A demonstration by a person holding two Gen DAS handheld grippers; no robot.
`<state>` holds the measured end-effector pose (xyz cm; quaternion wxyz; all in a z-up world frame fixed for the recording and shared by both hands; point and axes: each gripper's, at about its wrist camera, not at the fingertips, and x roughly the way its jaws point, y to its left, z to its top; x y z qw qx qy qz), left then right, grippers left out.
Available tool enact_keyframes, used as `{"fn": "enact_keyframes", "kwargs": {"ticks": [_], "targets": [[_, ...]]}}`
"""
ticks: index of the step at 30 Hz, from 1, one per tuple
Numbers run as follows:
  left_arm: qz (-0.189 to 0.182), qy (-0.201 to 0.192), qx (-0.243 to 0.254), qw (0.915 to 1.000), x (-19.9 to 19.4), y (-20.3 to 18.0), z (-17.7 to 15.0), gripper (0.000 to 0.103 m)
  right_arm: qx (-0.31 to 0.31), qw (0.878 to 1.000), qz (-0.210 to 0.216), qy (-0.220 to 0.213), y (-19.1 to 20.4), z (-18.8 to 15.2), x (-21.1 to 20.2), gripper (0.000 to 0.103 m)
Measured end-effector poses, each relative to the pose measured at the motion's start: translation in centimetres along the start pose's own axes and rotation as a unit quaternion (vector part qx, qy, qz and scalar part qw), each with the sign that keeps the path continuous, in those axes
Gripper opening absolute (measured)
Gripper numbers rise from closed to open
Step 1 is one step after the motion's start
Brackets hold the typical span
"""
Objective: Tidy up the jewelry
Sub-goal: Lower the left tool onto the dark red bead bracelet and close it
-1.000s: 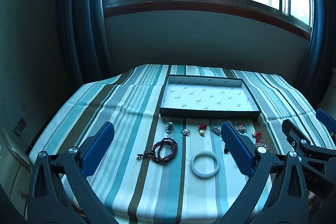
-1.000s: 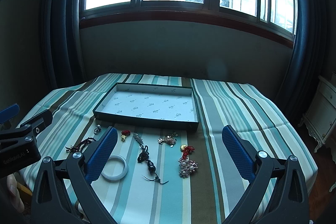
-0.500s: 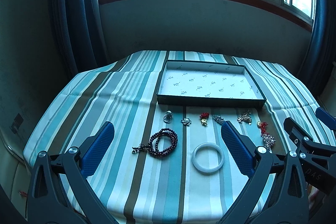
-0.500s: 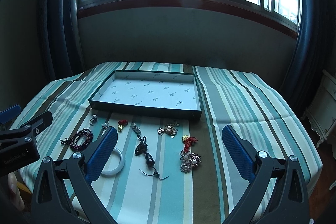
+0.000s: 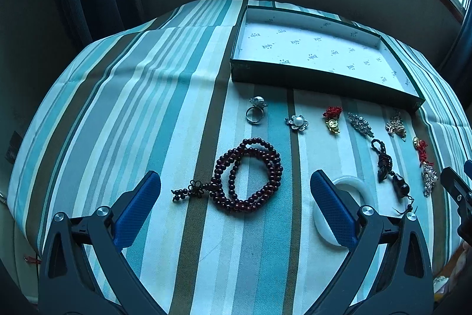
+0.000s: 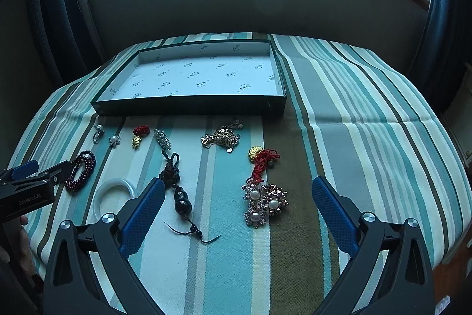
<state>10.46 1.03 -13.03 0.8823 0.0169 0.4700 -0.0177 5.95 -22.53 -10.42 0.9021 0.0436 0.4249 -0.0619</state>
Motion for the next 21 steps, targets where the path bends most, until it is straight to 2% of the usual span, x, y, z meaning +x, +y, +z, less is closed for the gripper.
{"fn": "enact_keyframes", "kwargs": {"ticks": [2, 3, 6, 11, 21], "targets": [[-0.001, 0.012, 0.009, 0.9999, 1.2, -0.2, 0.0, 0.094, 0.001, 1.000, 0.002, 0.010, -0.2, -0.2, 0.6, 0.099], [0.000, 0.020, 0.012, 0.9997, 1.7, -0.3, -0.1, 0.087, 0.000, 1.000, 0.003, 0.014, -0.2, -0.2, 0.8, 0.099], [-0.006, 0.042, 0.010, 0.9991, 3.2, -0.1, -0.2, 0.084, -0.005, 1.000, 0.002, 0.021, -0.1, -0.3, 1.4, 0.099], [-0.014, 0.037, 0.017, 0.9991, 3.6, -0.1, -0.1, 0.079, -0.007, 0.999, 0.006, 0.033, 0.0, -0.4, 2.2, 0.099], [-0.033, 0.022, 0.043, 0.9983, 3.2, -0.7, 0.1, 0.053, -0.013, 0.999, 0.007, 0.044, 0.0, -0.2, 2.6, 0.099]]}}
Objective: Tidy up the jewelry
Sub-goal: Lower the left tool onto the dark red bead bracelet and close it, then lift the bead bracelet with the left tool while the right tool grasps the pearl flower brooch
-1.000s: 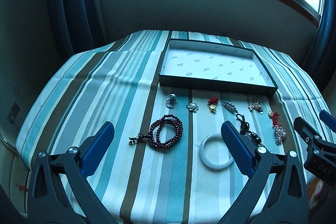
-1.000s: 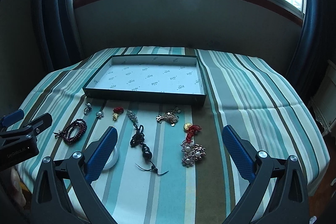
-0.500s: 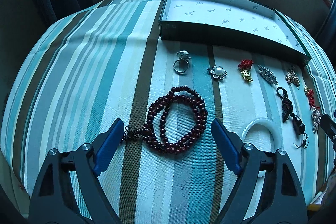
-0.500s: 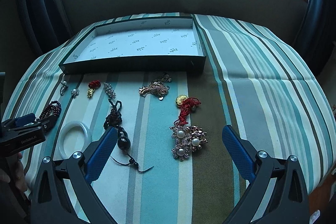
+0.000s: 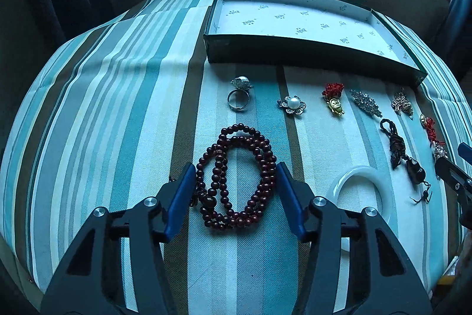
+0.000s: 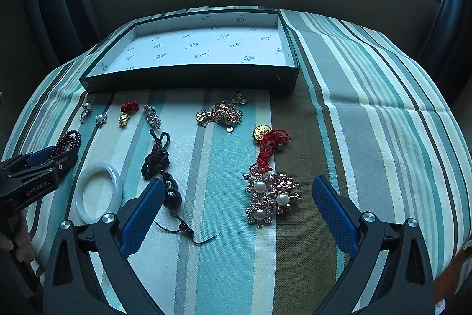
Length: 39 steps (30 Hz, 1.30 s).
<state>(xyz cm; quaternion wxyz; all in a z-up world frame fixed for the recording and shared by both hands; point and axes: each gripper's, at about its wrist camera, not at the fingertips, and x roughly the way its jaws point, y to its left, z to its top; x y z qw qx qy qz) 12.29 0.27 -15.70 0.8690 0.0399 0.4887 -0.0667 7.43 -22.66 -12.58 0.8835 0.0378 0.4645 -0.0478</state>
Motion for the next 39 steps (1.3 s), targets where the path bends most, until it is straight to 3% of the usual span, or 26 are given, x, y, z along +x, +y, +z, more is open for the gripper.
{"fn": "enact_keyframes", "kwargs": {"ticks": [5, 7, 9, 26, 28, 30, 39], "targets": [[-0.008, -0.006, 0.008, 0.9999, -0.1, -0.2, -0.1, 0.038, 0.003, 1.000, -0.004, 0.002, -0.4, 0.2, 0.1, 0.099], [-0.010, -0.008, 0.008, 0.9999, -0.2, -0.1, -0.1, 0.025, 0.004, 1.000, -0.007, 0.004, -0.7, 0.2, 0.2, 0.099], [-0.009, -0.009, 0.004, 0.9999, -0.2, 0.0, -0.1, 0.019, 0.005, 1.000, -0.011, 0.006, -1.1, 0.2, 0.3, 0.099], [-0.006, -0.009, -0.001, 0.9999, -0.2, 0.3, -0.1, 0.017, 0.035, 0.999, -0.003, 0.026, -3.3, 0.2, 1.6, 0.098], [-0.006, -0.009, -0.001, 0.9999, -0.2, 0.3, -0.1, 0.017, 0.037, 0.999, 0.000, 0.029, -3.4, 0.1, 1.8, 0.093], [-0.006, -0.009, 0.000, 0.9999, -0.1, 0.3, -0.1, 0.017, 0.043, 0.998, 0.000, 0.038, -3.6, 0.1, 2.2, 0.060], [-0.007, -0.009, 0.000, 0.9999, -0.2, 0.3, -0.1, 0.017, 0.030, 0.999, -0.004, 0.037, -3.1, -0.2, 2.0, 0.059]]}}
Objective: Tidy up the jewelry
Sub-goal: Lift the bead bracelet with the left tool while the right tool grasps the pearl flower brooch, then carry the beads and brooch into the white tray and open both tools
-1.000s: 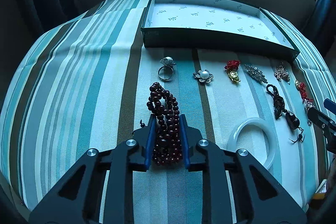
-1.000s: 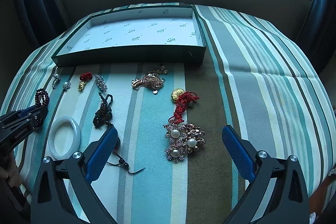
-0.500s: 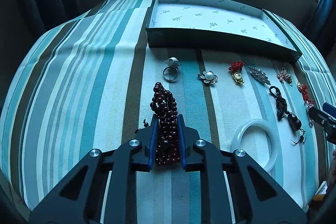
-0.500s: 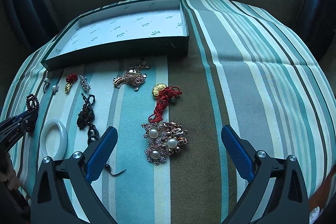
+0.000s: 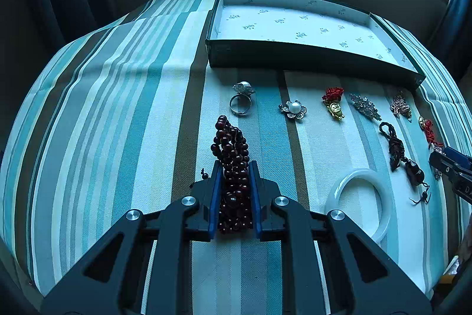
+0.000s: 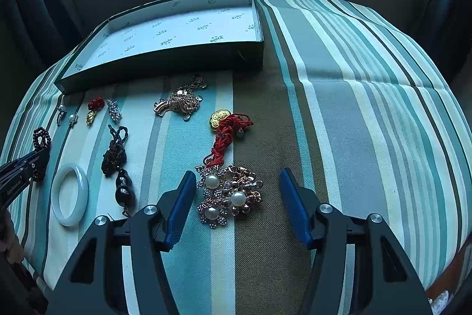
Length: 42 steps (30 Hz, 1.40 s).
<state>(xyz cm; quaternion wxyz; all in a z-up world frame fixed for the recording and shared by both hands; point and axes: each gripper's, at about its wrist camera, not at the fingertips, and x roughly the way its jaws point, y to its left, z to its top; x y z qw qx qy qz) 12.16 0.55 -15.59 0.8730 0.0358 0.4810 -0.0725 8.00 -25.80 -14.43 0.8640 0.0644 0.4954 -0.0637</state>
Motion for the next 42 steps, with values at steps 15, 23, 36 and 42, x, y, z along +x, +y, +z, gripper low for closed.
{"fn": "enact_keyframes", "kwargs": {"ticks": [15, 23, 36, 42], "targets": [[0.000, 0.000, 0.000, 1.0000, 0.0, 0.0, 0.0, 0.017, -0.005, 1.000, 0.014, -0.014, 0.1, -0.3, -0.8, 0.042], [0.000, -0.001, 0.000, 1.0000, 0.0, 0.0, 0.0, 0.017, -0.017, 1.000, 0.014, -0.021, 0.4, -0.1, -1.4, 0.039], [0.001, -0.005, 0.003, 1.0000, -0.3, 0.1, 0.6, 0.013, -0.015, 0.999, 0.018, -0.035, 0.2, 0.1, -2.1, 0.039], [0.001, -0.012, 0.003, 0.9999, -0.8, 0.0, 0.8, 0.012, -0.015, 0.999, 0.020, -0.042, 0.2, 0.4, -2.7, 0.039]]}}
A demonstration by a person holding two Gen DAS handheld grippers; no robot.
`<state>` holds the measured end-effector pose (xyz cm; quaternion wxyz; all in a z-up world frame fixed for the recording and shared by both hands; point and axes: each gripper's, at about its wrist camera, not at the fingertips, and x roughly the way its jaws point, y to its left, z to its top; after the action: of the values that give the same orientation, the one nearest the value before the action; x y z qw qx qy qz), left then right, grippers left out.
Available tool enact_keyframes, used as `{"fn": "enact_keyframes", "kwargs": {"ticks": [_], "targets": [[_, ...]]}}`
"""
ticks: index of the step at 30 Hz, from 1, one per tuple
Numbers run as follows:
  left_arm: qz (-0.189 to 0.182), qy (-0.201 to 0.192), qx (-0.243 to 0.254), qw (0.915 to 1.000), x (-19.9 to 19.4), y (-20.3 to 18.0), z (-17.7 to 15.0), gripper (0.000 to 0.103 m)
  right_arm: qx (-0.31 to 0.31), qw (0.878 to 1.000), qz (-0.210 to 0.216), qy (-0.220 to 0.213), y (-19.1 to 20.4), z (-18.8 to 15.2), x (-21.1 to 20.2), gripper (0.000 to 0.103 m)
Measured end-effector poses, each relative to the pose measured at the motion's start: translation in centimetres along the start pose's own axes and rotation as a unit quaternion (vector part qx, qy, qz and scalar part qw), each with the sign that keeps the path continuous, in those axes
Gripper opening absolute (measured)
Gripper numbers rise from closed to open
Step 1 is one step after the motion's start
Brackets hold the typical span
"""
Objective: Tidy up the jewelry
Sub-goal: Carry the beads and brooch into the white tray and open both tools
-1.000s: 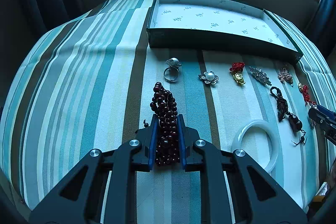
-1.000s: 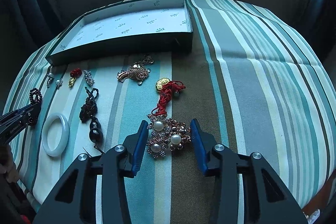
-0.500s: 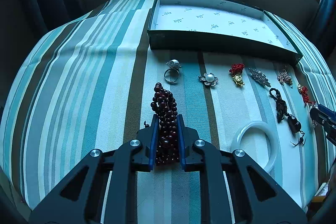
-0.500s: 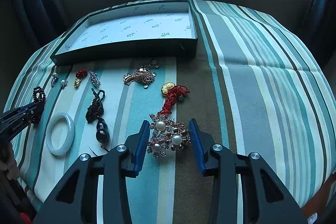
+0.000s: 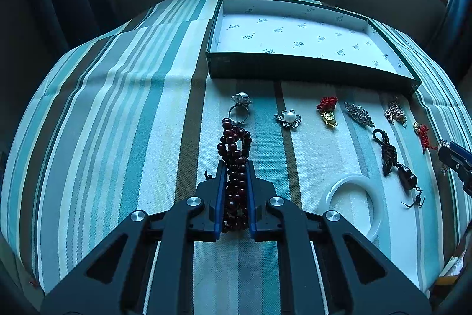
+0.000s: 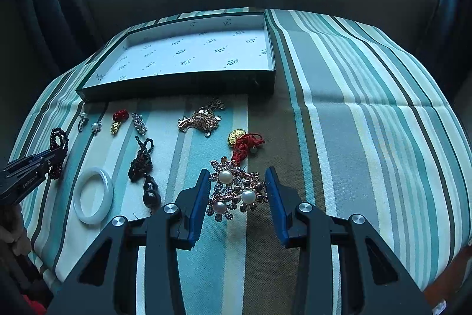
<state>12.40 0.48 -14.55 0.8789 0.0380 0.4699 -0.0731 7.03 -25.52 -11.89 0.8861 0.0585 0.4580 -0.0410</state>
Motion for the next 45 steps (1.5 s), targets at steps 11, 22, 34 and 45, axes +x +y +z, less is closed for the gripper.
{"fn": "enact_keyframes", "kwargs": {"ticks": [11, 22, 34, 45], "targets": [[-0.002, -0.029, 0.002, 0.9996, -2.2, -0.3, 0.9, 0.012, -0.005, 1.000, 0.009, -0.023, 0.3, 1.1, -1.4, 0.039], [-0.015, -0.064, 0.005, 0.9978, -3.8, -1.2, 4.5, 0.012, -0.016, 0.998, 0.027, -0.052, 1.3, 4.3, -2.4, 0.039], [-0.038, -0.101, 0.015, 0.9941, -2.5, -3.2, 11.1, 0.012, -0.031, 0.993, 0.042, -0.102, 1.9, 10.7, -1.9, 0.039], [-0.034, -0.124, 0.028, 0.9913, 1.0, -5.2, 16.7, 0.012, -0.041, 0.992, 0.037, -0.114, 1.9, 15.4, 2.7, 0.039]]}}
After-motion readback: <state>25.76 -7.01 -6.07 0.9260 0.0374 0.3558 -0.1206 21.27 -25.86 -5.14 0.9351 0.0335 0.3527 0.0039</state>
